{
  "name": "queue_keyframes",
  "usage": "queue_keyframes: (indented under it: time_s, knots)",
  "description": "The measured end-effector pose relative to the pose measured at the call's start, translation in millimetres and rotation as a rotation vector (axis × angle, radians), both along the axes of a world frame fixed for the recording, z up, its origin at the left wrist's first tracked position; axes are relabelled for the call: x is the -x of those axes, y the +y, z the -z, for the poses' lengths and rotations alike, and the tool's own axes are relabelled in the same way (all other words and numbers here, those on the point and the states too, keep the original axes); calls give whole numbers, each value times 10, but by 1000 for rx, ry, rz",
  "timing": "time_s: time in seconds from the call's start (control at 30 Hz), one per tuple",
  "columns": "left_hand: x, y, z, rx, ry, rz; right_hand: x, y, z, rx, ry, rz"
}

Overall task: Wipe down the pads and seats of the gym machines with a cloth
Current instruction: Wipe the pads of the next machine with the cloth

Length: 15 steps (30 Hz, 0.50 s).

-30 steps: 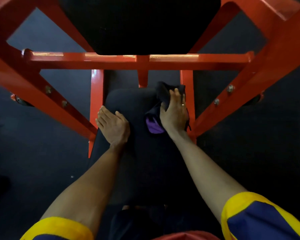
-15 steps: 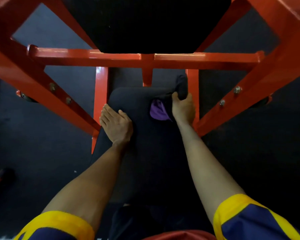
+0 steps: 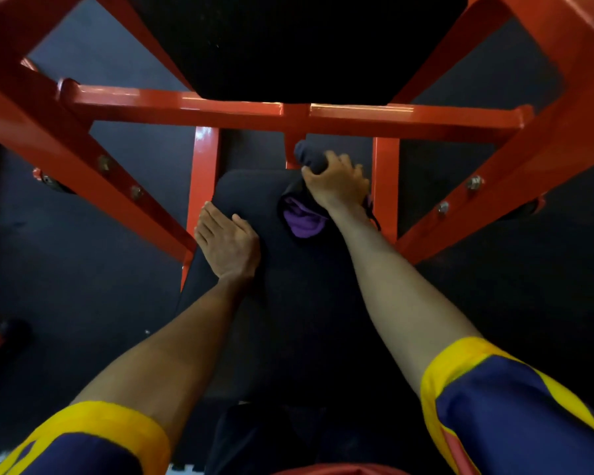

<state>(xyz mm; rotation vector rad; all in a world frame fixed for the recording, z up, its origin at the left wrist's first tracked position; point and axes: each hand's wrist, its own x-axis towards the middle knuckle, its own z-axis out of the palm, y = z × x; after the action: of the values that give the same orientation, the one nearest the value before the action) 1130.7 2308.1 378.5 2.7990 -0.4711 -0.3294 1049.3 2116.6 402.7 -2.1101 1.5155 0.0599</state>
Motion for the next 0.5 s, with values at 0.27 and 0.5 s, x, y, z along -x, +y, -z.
queue_keyframes:
  time_s: [0.27,0.5]
  knots:
    - [12,13,20,-3,-19,8,512,414,137,283,-120,-437]
    - [43,-16,5,-3,-9,3,118,66,47,62,0,-85]
